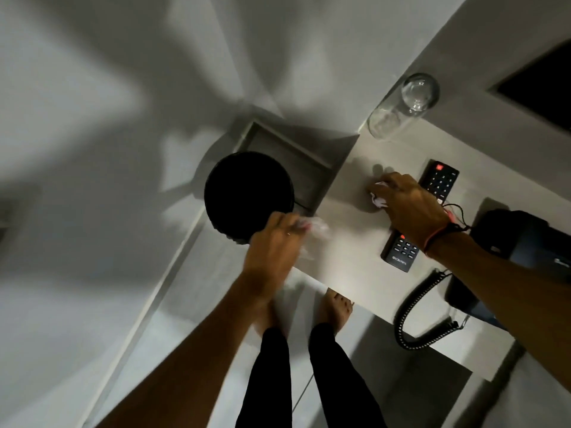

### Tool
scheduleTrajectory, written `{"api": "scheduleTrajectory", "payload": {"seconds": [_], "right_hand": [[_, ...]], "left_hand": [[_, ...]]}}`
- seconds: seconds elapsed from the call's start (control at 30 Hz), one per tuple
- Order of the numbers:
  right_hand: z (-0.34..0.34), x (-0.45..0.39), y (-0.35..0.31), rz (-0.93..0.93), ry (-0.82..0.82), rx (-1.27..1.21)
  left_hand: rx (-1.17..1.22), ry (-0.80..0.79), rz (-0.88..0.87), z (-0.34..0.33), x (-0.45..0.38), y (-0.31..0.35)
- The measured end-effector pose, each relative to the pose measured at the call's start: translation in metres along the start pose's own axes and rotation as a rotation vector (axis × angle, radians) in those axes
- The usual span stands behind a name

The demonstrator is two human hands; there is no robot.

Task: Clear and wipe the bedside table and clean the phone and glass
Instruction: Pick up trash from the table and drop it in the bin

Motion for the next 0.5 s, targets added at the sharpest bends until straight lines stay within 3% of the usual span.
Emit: {"api": "scheduleTrajectory", "payload": {"seconds": [0.17, 0.3, 0.5], "right_hand": [[0.002, -0.004, -0.021, -0.037, -0.008, -0.064], [0.000, -0.013, -0.051, -0.049, 0.059, -0.134], [-0.014, -0.044, -0.108, -0.100, 0.044, -0.384]], "left_hand": [[0.046, 0.045, 0.286, 0.026, -0.001, -0.072], [0.076, -0.041, 0.313, 0.031, 0.004, -0.099], [0.056, 0.005, 0.339, 0.028, 0.039, -0.123]]}}
Point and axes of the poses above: each hand's wrist, its own x-axis away from the middle knuckle, its own z-axis out of the back of the hand, y = z × x, the point moved 2 cm from there along -x, towards the middle knuckle, and after that the axes turned 4 degrees about z, right-handed, at the moved point
